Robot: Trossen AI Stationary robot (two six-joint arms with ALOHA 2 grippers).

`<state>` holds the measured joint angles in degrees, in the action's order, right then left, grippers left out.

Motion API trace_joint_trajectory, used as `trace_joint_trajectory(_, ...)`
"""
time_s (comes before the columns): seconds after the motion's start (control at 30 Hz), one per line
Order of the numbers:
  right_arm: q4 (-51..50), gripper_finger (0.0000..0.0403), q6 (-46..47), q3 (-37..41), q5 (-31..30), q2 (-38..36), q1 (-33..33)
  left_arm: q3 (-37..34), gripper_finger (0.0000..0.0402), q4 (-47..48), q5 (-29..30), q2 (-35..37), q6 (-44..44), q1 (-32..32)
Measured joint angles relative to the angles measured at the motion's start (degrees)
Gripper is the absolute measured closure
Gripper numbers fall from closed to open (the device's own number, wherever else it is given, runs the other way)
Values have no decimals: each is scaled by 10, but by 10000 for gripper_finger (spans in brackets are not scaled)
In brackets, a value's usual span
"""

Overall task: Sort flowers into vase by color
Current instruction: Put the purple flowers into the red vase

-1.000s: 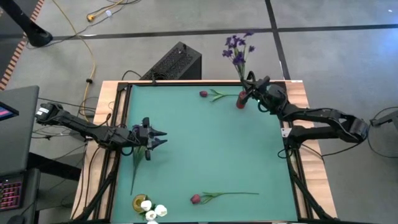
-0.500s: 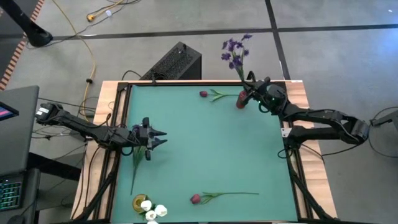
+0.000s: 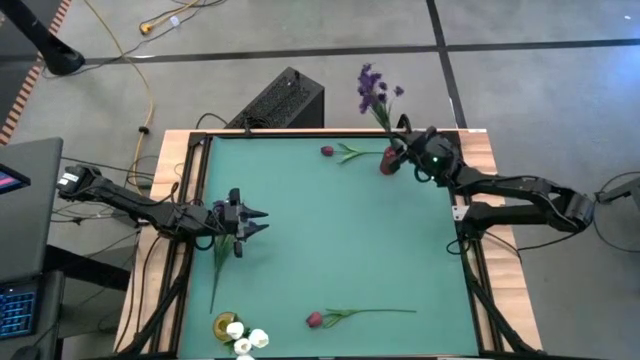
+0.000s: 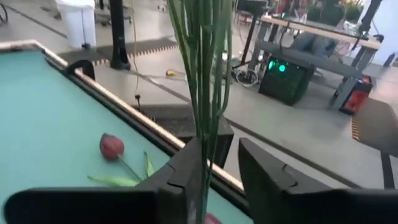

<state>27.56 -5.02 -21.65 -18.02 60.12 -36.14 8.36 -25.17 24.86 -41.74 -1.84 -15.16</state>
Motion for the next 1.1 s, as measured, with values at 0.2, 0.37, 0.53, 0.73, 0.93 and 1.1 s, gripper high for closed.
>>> trace_joint_trajectory(0.2,-54,194,9,0,0,-25,0,0,274,0,6,0,6,0)
trace_joint_trajectory(0.37,-111,154,9,0,0,-78,10,0,274,0,14,0,10,0)
trace_joint_trajectory(0.53,-252,146,15,-47,17,-116,22,0,274,-4,15,0,17,0)
trace_joint_trajectory(0.73,-402,146,31,-135,49,-89,24,0,274,-18,15,0,31,0)
trace_joint_trajectory(0.93,-531,146,46,-207,52,-56,27,0,274,-11,15,0,3,0)
trace_joint_trajectory(1.1,-614,147,86,-241,92,-53,54,5,274,7,15,1,-41,0)
